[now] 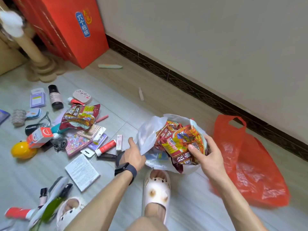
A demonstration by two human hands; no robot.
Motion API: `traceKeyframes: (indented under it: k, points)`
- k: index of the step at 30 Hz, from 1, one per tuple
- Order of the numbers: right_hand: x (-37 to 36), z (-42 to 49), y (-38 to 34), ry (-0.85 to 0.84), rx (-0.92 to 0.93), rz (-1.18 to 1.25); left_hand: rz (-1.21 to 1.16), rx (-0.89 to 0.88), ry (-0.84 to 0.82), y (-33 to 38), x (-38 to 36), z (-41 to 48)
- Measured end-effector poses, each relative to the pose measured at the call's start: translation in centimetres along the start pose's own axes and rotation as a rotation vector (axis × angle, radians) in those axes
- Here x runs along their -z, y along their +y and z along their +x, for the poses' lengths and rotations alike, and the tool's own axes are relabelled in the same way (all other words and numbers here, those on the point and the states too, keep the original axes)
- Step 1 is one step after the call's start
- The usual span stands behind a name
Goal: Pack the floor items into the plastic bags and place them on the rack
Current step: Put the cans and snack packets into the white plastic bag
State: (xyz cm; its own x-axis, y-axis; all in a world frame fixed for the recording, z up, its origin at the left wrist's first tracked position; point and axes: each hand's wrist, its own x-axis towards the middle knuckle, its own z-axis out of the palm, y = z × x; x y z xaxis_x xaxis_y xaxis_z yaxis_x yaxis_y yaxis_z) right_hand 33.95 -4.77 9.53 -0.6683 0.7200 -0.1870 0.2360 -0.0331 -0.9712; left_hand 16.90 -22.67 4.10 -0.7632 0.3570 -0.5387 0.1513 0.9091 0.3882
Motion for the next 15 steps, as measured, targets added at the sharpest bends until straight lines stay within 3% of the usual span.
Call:
traceKeyframes:
  k: [4, 9, 12, 15]
  points:
    - [-3.1, 0.7, -0.6, -0.159, 0.131, -0.278, -0.065, -0.086, -0.047, -1.0, 3.1, 0.4]
    - [-8.1, 1.5, -0.8, -0.347, 0.392, -0.895, -0.215, -0.116, -0.003, -2.1, 8.7, 0.5]
    - [-10.3, 1.9, 0.0, -0.499, 0.318, -1.121, -0.242, -0.163, -0.010, -2.2, 9.4, 0.2]
    - [-9.7, 2.0, 0.9, -0.648, 0.145, -1.323, -0.055, -0.233, -0.017, -2.1, 8.6, -0.2]
